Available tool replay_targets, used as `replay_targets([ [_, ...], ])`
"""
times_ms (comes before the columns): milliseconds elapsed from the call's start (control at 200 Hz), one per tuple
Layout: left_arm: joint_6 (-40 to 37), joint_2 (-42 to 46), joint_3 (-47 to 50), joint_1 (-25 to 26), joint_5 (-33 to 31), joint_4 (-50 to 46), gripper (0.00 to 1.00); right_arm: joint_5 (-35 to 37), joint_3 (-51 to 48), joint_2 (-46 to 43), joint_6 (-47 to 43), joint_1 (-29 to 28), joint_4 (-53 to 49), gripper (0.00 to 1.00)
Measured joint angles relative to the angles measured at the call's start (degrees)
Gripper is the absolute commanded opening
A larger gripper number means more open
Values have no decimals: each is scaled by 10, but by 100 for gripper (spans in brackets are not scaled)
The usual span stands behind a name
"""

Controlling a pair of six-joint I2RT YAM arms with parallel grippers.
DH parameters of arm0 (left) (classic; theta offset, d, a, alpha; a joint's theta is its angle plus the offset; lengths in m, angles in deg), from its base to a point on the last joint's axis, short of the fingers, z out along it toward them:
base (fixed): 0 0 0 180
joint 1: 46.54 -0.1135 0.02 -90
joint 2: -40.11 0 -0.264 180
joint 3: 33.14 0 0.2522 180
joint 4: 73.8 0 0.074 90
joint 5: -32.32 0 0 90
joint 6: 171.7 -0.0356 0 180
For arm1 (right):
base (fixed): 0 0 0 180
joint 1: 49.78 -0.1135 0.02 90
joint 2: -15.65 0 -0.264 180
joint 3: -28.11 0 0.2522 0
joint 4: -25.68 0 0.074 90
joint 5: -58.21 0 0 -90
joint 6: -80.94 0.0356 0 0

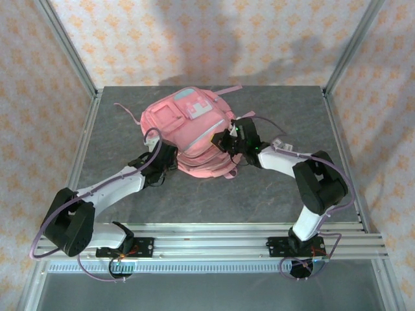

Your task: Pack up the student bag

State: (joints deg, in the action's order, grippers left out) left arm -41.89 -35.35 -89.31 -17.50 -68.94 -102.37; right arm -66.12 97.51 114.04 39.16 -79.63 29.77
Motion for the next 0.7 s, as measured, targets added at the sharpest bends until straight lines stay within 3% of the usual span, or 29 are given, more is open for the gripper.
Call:
replay_targets([
  [95, -12, 13, -4, 32, -13, -13, 66, -4, 10, 0, -4, 0, -3, 21],
  [200, -35, 17, -27, 77, -17, -17, 70, -16, 25, 0, -11, 0, 2, 28],
  [360, -81, -7, -93, 125, -19, -15, 72, -36, 29, -2, -10, 0, 28, 29],
  [571, -128, -102, -170, 130, -49, -14, 71, -45, 29, -9, -10, 0, 32, 29],
  [696, -150, -157, -210, 130, -77, -26, 61, -47, 29, -14, -6, 0, 33, 29],
])
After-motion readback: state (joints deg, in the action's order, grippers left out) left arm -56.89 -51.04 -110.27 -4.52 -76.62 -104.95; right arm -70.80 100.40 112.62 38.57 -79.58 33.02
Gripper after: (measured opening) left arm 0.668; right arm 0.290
